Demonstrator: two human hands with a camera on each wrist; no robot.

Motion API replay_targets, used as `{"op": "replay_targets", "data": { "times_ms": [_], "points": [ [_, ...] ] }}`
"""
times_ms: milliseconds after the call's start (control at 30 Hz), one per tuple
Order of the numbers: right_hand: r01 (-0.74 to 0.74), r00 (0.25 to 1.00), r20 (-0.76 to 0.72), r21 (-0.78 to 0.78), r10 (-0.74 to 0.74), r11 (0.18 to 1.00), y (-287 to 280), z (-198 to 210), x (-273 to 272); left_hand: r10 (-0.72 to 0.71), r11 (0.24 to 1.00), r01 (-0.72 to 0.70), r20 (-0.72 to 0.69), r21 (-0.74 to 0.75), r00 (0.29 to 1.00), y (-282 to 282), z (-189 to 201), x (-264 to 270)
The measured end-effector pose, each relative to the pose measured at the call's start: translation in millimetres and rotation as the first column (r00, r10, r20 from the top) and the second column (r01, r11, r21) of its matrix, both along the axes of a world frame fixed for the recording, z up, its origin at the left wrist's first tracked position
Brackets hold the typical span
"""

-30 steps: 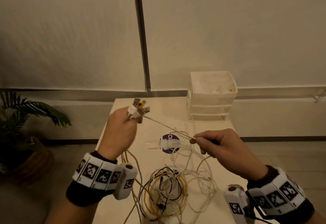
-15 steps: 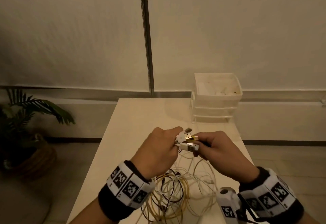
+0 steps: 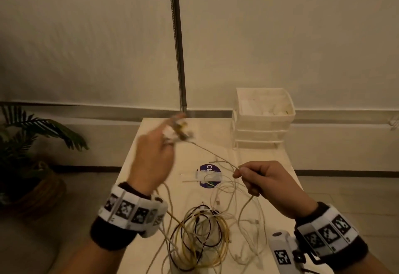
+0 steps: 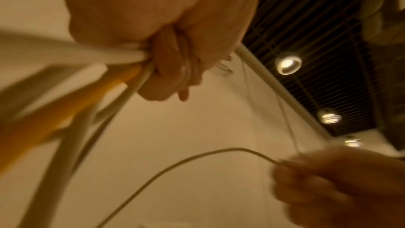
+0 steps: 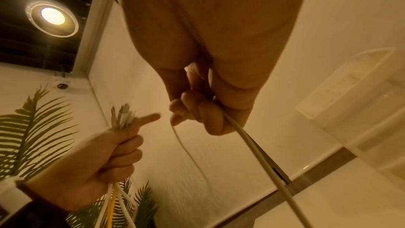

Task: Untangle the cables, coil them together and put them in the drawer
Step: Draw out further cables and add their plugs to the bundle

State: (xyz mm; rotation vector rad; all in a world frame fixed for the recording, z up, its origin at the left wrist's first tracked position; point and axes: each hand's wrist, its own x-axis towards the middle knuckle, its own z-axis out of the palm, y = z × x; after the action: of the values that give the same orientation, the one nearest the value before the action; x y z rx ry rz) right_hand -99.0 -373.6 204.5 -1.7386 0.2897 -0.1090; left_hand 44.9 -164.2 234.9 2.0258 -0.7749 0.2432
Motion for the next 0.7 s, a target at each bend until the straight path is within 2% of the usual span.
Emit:
{"op": "replay_targets", "data": {
  "times_ms": [67, 100, 167, 233, 300, 400, 500, 600, 700],
  "points": [
    [-0.018, 1.0, 0.015, -0.007, 0.018, 1.0, 3, 4, 4, -0.278, 0.954, 0.284, -0.068, 0.096, 0.958, -22, -11, -25],
    [-0.031, 0.999, 0.03, -0.008, 0.031, 0.999, 4, 6, 6, -0.345, 0.924, 0.355, -0.09, 0.144, 0.934, -32, -17, -34],
    [-0.05, 0.997, 0.063, -0.013, 0.05, 0.999, 6, 11, 9, -0.388, 0.899, 0.396, -0.077, 0.189, 0.918, -45, -26, -40],
    [-0.052, 0.995, 0.083, -0.039, 0.055, 0.998, 7, 14, 11, -0.38, 0.905, 0.384, -0.059, 0.184, 0.923, -48, -27, -37],
    [-0.045, 0.995, 0.087, -0.033, 0.048, 0.998, 6, 14, 10, -0.314, 0.939, 0.314, -0.027, 0.14, 0.949, -45, -23, -30],
    [-0.011, 0.997, 0.073, 0.032, 0.009, 0.999, 0, 13, 5, -0.073, 0.997, 0.072, -0.021, -0.026, 0.997, -30, -4, -8],
    [-0.014, 0.999, 0.034, 0.036, 0.013, 0.999, -6, 11, -3, 0.175, 0.984, -0.176, -0.02, -0.041, 0.984, -5, 6, 28],
    [-0.052, 0.999, 0.002, 0.048, 0.052, 0.997, -6, 7, -6, 0.228, 0.969, -0.232, -0.055, -0.086, 0.972, 10, 6, 42],
    [-0.088, 0.996, -0.015, 0.075, 0.09, 0.993, 1, 1, -4, 0.243, 0.958, -0.253, -0.087, -0.136, 0.966, 10, 4, 35]
  ]
}}
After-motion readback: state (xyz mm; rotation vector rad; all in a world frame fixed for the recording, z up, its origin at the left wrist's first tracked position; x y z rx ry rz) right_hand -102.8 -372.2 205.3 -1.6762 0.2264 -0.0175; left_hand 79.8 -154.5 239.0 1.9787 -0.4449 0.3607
